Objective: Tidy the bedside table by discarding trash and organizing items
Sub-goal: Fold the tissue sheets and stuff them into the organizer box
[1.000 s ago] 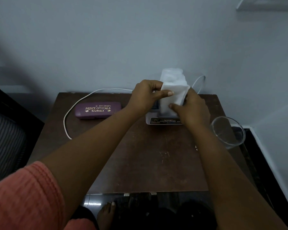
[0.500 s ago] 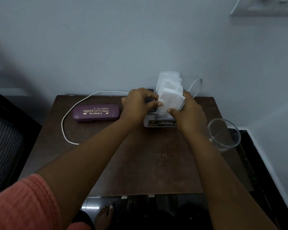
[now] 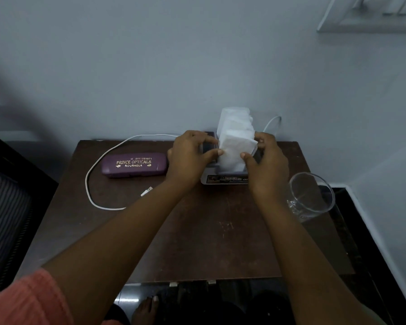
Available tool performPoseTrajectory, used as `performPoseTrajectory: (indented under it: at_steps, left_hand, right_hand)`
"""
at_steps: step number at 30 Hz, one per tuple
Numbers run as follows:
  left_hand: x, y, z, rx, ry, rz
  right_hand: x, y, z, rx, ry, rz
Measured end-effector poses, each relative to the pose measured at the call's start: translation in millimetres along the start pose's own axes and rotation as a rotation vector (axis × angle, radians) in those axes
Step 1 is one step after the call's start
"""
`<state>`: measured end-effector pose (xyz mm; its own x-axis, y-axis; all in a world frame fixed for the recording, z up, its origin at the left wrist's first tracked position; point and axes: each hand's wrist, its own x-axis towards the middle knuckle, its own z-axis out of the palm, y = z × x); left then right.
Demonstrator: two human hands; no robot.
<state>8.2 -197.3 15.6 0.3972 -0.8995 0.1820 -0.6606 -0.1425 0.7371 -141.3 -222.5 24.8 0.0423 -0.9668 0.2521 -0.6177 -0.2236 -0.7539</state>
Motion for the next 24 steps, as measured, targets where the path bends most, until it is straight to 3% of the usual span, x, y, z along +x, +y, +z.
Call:
performPoseTrajectory:
  at_steps: [4,8,16,21,24]
  left_hand:
    - [-20.0,-7.3,1.1,-0.266,0.122,-0.147]
    - [-33.8,-8.9,14.1,-0.374,0.03,-0.262]
    - [-44.5,-10.0,17.1,-0.45,0.042,-0.228]
    - [-49.4,-7.4,11.2,-0.482,0.007,-0.264]
    - [-55.0,-7.9,-1.1,-0.502,0.069,-0.326]
  right_hand:
    - [-18.6,0.3,4.3,0.064,0.184,-0.005]
    - [-33.9,10.8,21.7,-0.015,0.105,0.042]
    - [-42.9,23.3,28.1,-0.052,0.073,0.064]
    - [-46.9,21.7,26.9,-0.069,0.028,0.03]
    - [-66.2,11.6,17.8,-0.043,0.07,-0.065]
